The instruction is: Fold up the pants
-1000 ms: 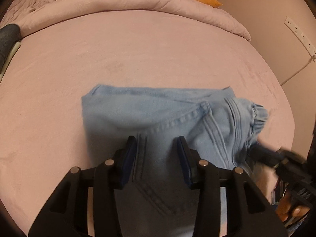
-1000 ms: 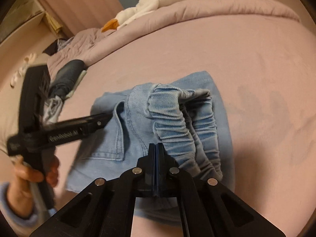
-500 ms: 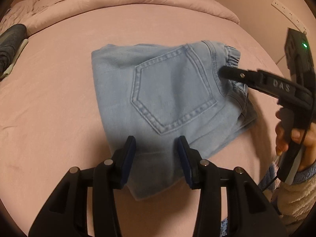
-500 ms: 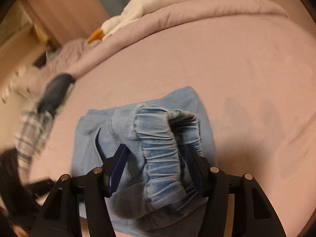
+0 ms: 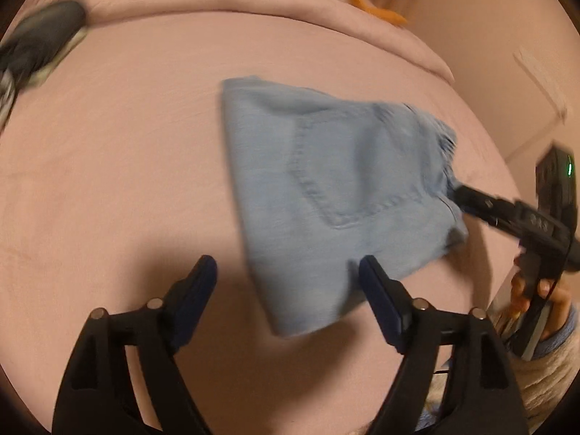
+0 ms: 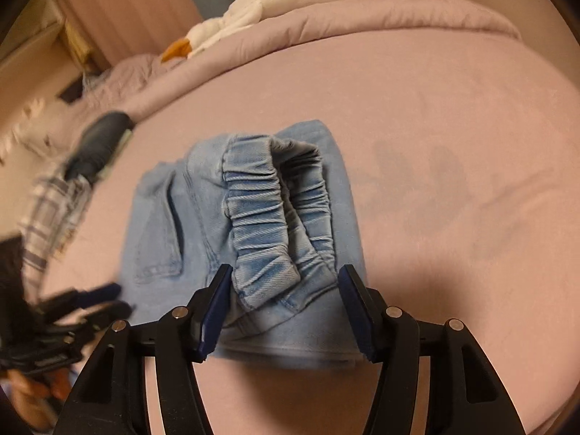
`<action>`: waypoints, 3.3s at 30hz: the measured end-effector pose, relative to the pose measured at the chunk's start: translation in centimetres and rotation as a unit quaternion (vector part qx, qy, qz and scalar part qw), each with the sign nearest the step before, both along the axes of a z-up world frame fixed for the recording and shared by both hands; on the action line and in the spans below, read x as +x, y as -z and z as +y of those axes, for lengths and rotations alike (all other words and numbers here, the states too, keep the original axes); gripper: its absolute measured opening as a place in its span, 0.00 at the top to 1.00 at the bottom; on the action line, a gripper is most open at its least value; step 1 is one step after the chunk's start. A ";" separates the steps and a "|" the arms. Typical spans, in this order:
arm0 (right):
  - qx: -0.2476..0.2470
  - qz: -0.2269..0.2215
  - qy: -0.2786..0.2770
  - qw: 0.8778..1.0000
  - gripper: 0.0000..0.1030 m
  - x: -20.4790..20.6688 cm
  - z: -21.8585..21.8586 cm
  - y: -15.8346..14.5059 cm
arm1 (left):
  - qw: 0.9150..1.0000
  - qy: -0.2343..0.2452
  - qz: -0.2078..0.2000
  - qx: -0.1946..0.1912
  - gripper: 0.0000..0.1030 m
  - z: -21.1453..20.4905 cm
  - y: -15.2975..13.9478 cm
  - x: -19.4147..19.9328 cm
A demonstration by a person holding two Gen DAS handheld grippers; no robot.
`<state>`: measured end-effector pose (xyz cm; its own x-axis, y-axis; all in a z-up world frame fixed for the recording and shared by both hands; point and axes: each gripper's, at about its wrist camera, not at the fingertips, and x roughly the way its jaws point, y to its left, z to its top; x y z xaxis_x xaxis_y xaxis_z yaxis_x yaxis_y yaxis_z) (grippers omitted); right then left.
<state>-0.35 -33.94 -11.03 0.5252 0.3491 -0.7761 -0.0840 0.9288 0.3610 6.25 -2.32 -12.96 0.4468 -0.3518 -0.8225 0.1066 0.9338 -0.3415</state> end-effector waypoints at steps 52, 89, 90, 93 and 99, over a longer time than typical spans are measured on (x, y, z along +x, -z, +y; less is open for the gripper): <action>0.017 -0.111 -0.109 0.988 0.54 3.9 7.7 -6.3 | 0.997 -0.036 -0.037 -0.055 0.72 5.8 -3.9 6.1; 0.034 -0.089 -0.144 0.985 0.53 11.2 16.2 -3.6 | 0.995 -0.094 -0.027 -0.016 0.72 10.3 -2.0 11.1; 0.035 -0.087 -0.142 0.985 0.53 11.3 16.3 -3.4 | 0.995 -0.094 -0.027 -0.015 0.72 10.2 -1.9 11.1; 0.039 -0.078 -0.138 0.987 0.54 11.7 16.2 -3.0 | 0.995 -0.094 -0.026 -0.013 0.72 10.0 -1.9 11.3; 0.042 -0.070 -0.134 0.988 0.54 12.0 16.1 -2.7 | 0.995 -0.093 -0.026 -0.010 0.72 10.0 -1.9 11.3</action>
<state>11.67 -17.82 -8.35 0.5059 0.5503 -0.6642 -0.3769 0.8337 0.4037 17.55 7.71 -11.02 0.5478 -0.2753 -0.7900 -0.0496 0.9319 -0.3592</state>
